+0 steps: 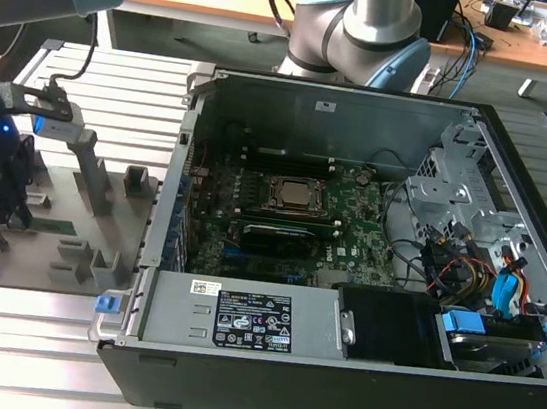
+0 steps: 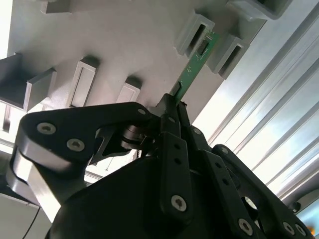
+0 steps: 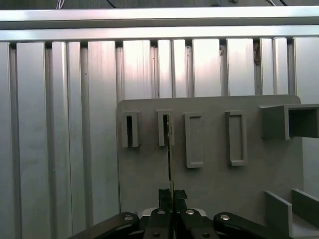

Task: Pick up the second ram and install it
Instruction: 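Pick up the second ram and move it above second insertion slot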

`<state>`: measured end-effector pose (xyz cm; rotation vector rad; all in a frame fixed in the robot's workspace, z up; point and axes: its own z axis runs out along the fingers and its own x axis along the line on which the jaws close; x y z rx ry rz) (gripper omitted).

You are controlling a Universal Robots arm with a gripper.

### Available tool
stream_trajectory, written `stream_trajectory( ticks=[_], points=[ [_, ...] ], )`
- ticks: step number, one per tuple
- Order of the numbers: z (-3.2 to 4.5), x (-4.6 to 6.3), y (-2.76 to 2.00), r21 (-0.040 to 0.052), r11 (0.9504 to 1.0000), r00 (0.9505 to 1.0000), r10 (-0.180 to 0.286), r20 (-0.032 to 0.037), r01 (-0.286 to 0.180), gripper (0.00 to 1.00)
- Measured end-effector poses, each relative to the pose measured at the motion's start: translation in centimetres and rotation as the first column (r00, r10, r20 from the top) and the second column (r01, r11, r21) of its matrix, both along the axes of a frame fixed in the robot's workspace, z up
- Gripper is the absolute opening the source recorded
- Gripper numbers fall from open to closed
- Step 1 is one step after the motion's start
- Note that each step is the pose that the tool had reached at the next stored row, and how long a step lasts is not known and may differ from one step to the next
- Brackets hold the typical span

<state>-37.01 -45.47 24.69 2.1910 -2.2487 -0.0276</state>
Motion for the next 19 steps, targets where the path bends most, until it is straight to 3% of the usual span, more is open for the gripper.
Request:
stream_trajectory(
  ticks=[7,13,19],
  points=[
    [1.46,0.0,0.00,0.0000,1.0000,1.0000,0.000,0.0000,0.000,0.14],
    [3.29,0.0,0.01,0.0000,1.0000,1.0000,0.000,-0.0001,0.000,0.14],
    [4.36,0.0,0.01,-0.0001,1.0000,1.0000,0.000,0.0000,0.000,0.14]
  ],
)
